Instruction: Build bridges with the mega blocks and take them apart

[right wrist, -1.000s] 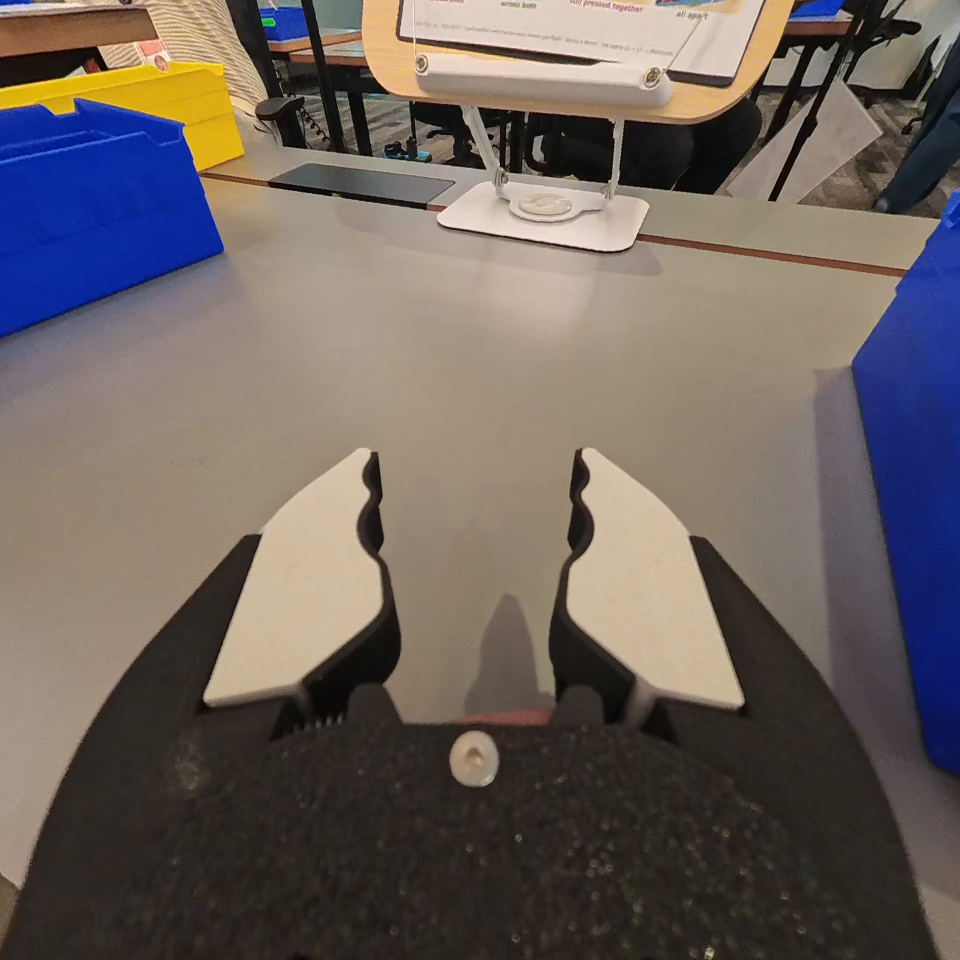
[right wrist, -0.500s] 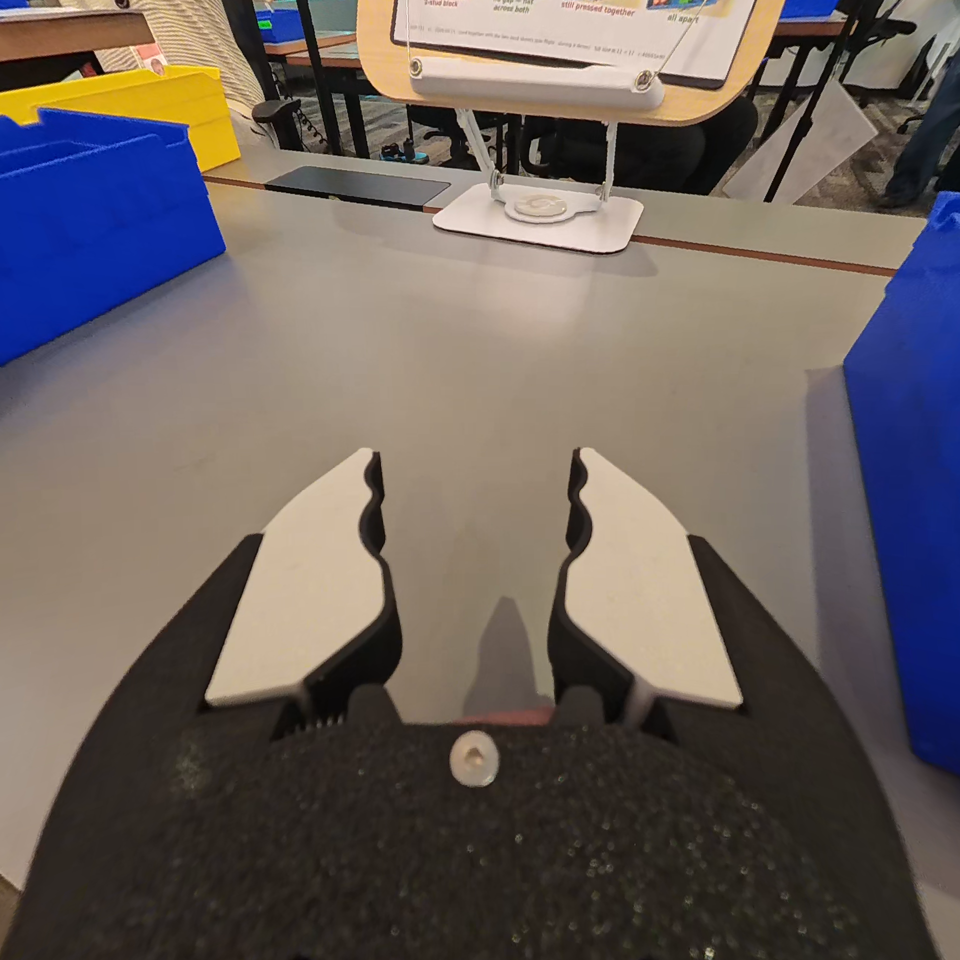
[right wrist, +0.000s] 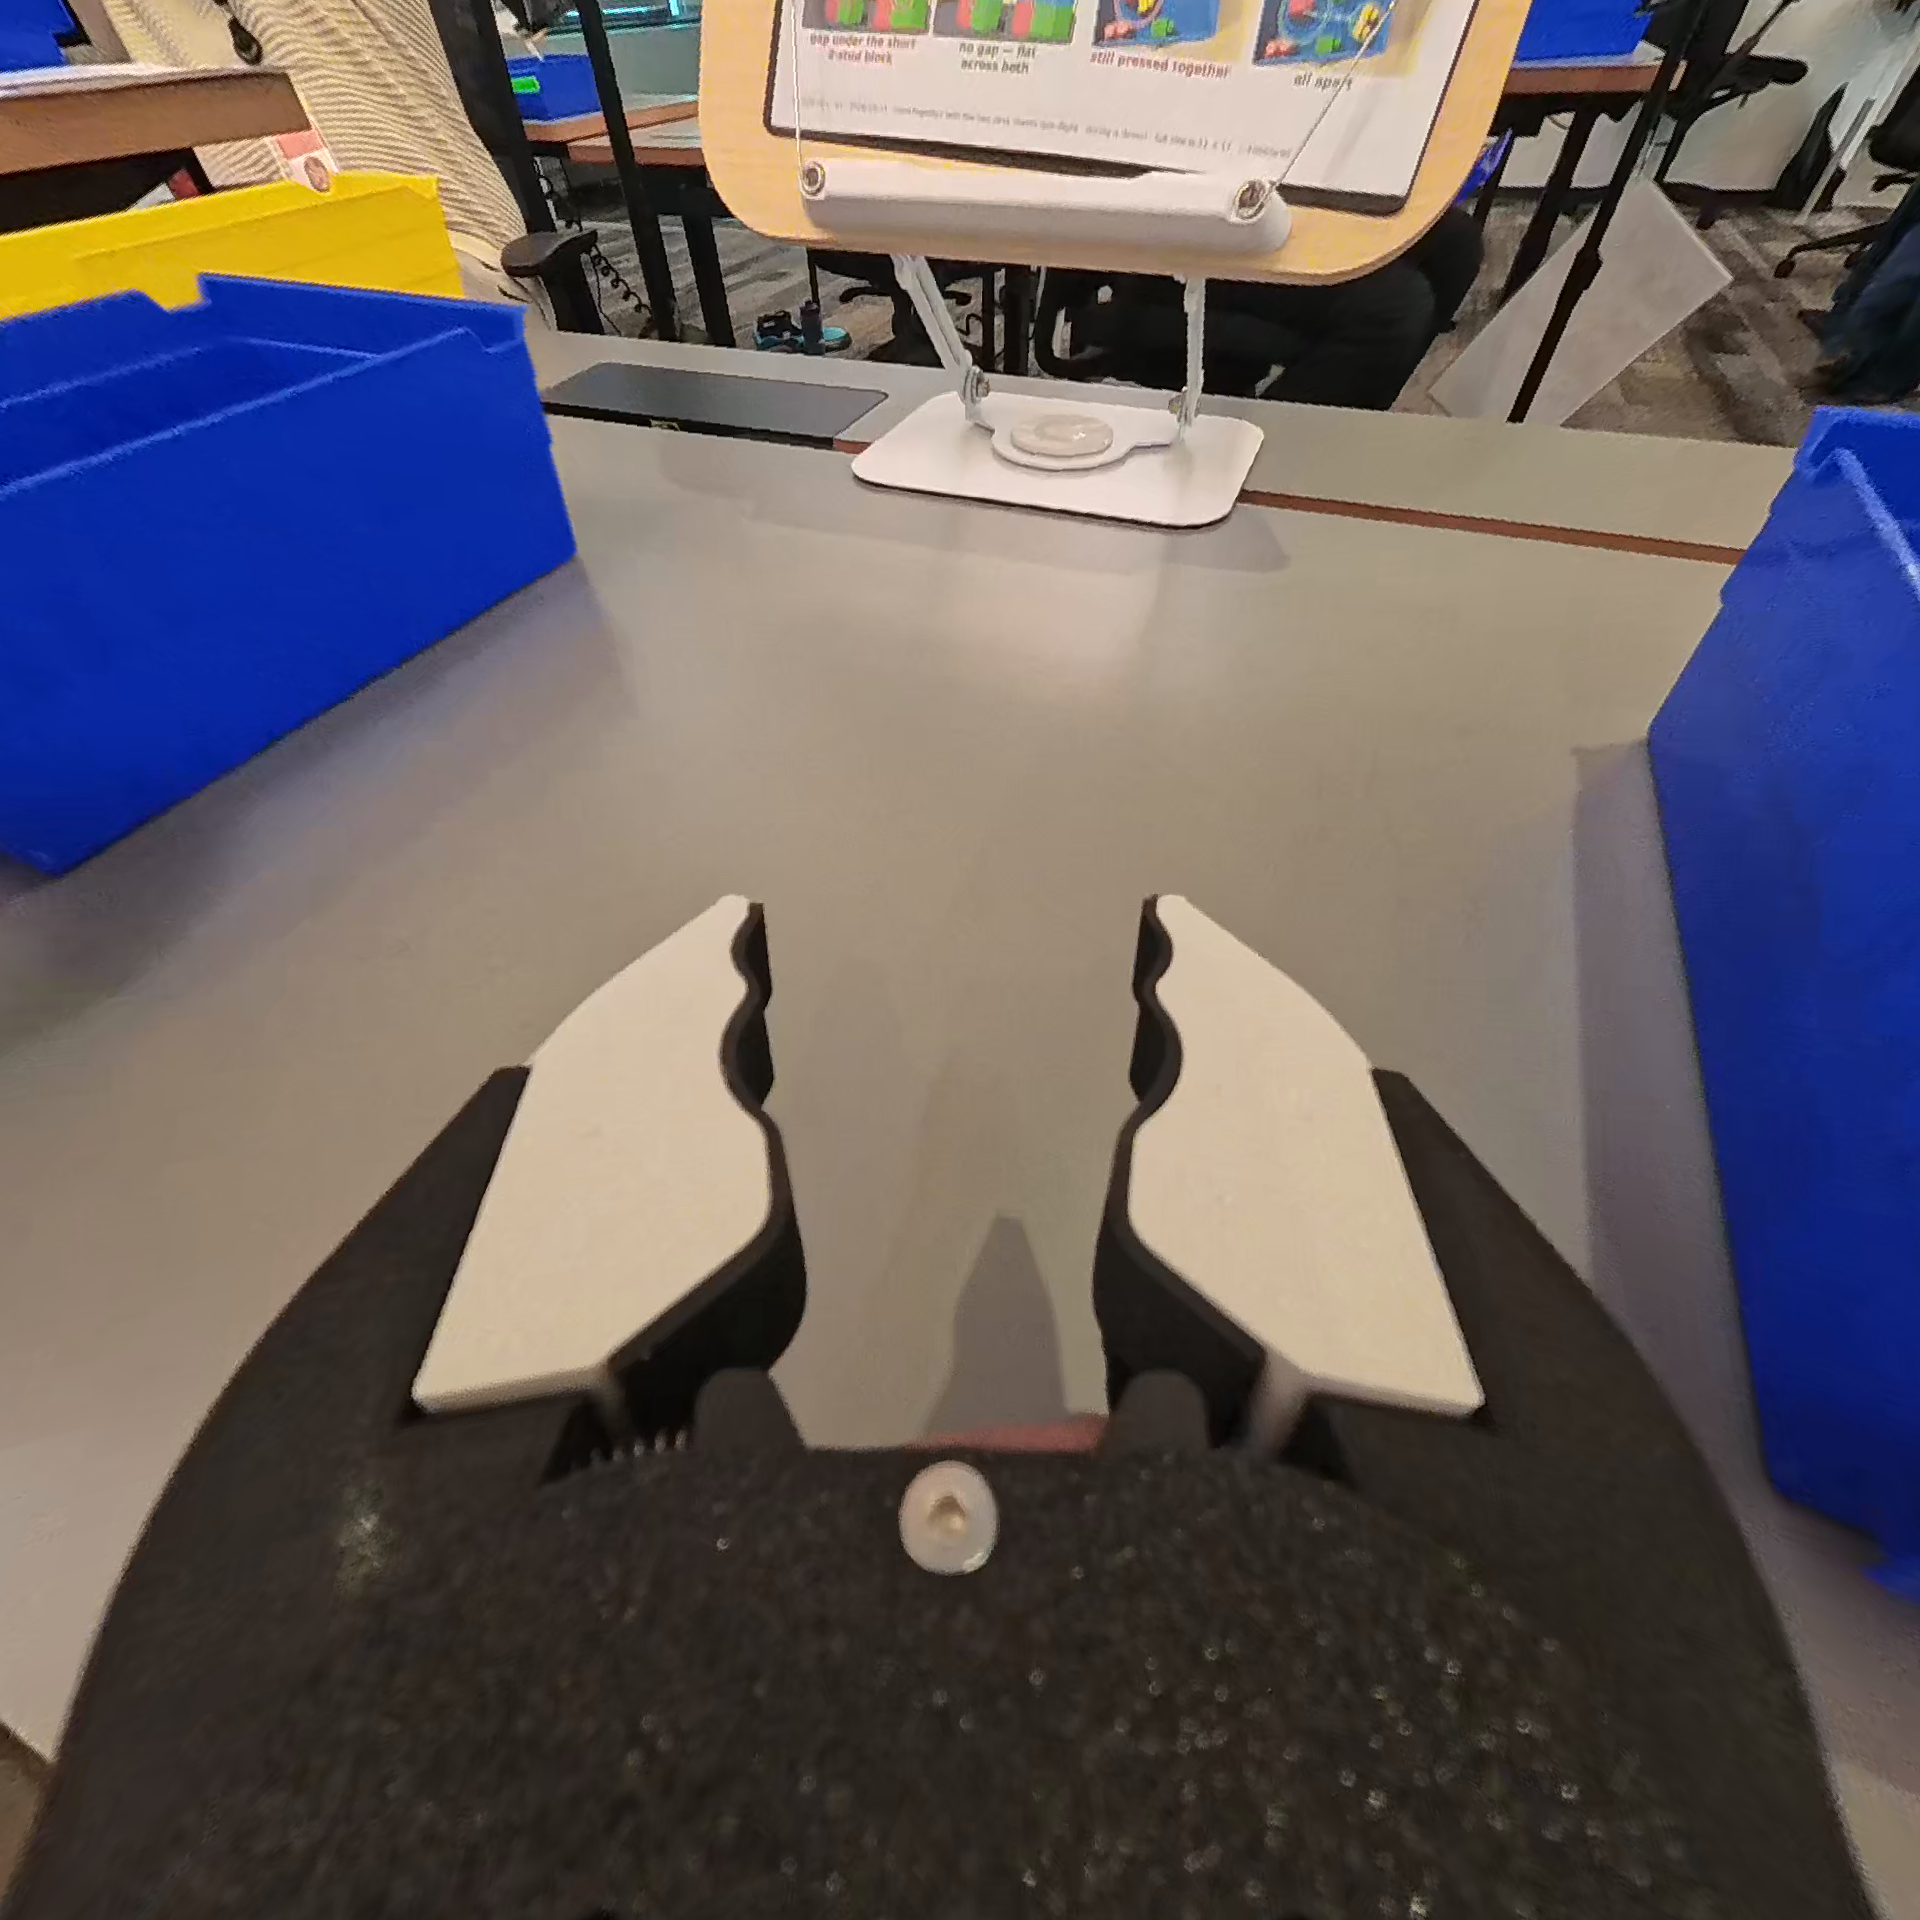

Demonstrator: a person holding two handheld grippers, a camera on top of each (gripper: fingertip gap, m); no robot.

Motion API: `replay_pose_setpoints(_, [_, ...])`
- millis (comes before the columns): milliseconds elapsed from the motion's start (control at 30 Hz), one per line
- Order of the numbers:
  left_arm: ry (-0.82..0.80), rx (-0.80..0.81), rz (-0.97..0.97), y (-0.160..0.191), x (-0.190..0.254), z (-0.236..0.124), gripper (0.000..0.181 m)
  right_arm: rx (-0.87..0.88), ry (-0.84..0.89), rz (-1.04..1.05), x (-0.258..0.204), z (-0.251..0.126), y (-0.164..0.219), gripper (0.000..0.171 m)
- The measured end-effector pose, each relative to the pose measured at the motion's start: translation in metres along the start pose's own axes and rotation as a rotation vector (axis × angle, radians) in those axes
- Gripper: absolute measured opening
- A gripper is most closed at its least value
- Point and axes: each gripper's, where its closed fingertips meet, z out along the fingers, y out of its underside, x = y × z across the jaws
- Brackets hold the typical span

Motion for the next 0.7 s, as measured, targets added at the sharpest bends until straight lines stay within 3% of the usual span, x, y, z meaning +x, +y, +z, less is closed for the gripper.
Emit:
replay_pose_setpoints(333, [0.093, 0.03, -0.026, -0.007, 0.084, 0.001, 0.004, 0.01, -0.003, 0.015, 0.003, -0.003, -0.004, 0.067])
replay_pose_setpoints(567, [0.304, 0.041, -0.022, -0.008, 0.168, -0.001, 0.016, 0.01, -0.004, 0.025, 0.006, -0.004, -0.004, 0.067])
replay_pose_setpoints(700, [0.344, 0.03, 0.02, -0.006, 0.189, -0.005, 0.025, 0.006, -0.004, 0.028, 0.007, -0.004, -0.003, 0.067])
